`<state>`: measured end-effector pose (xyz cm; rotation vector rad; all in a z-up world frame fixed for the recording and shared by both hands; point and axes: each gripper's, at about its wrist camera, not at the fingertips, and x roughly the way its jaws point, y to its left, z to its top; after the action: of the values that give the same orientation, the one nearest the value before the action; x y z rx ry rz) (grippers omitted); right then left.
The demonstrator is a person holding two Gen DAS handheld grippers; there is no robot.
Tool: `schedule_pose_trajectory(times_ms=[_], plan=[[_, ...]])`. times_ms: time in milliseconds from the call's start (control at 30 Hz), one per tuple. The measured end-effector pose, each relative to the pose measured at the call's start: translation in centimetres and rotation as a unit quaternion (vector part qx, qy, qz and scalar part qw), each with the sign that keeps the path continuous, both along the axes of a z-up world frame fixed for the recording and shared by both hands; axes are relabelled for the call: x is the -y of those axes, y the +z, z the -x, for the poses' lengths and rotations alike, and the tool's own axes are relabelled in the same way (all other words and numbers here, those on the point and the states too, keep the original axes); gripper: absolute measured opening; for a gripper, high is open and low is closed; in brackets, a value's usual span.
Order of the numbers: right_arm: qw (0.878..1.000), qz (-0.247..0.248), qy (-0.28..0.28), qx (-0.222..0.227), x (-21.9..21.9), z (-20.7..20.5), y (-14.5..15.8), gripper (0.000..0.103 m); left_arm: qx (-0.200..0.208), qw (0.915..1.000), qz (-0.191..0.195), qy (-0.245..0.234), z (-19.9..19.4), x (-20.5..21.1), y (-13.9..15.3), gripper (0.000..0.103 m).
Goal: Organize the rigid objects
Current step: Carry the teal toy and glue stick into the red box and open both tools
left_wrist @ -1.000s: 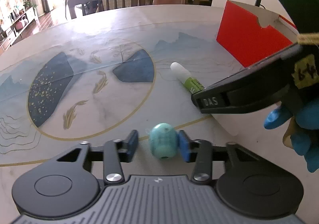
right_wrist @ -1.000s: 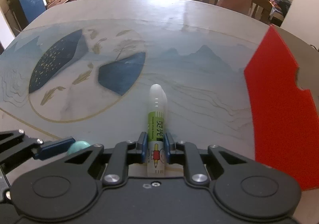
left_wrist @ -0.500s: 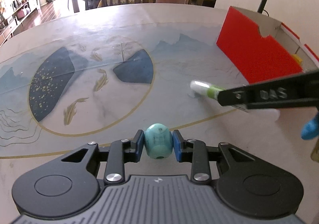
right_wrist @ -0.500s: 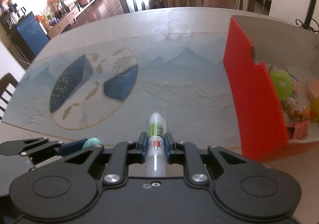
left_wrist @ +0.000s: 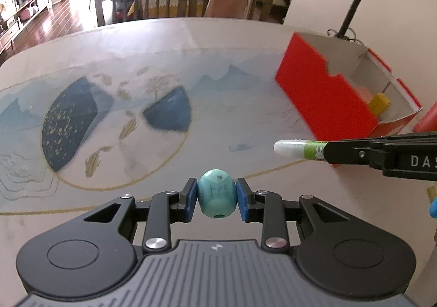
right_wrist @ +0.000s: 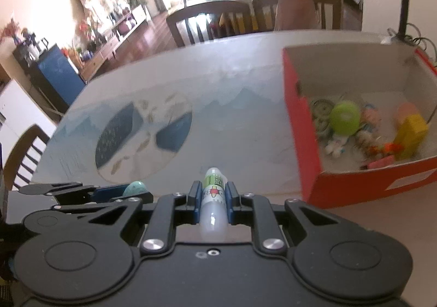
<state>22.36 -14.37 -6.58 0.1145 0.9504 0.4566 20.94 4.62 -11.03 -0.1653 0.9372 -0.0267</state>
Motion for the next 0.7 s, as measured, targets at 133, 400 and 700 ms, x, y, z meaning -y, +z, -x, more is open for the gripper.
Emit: schedule_pose_trajectory(times_ms=[133,400,700], plan=[[1.000,-0.018,-0.013,0.019,1.9,-0.1,1.6,0.017,0.012,0.9999,0.002,-0.012,-0.5,1.4,1.9,0.030],[0.996,-0.036,-0.058,0.065,7.1,-1.4,4.0,0.017,0.027,0.9988,0.012,-0.039,-2.9,4.9,4.6,0.030],[0.989,-0.030,-0.114,0.088,13.5,-3.7,3.6,0.017,0.038,0.9953,0.004,-0.088,-6.4,11.0,6.4,0.030]])
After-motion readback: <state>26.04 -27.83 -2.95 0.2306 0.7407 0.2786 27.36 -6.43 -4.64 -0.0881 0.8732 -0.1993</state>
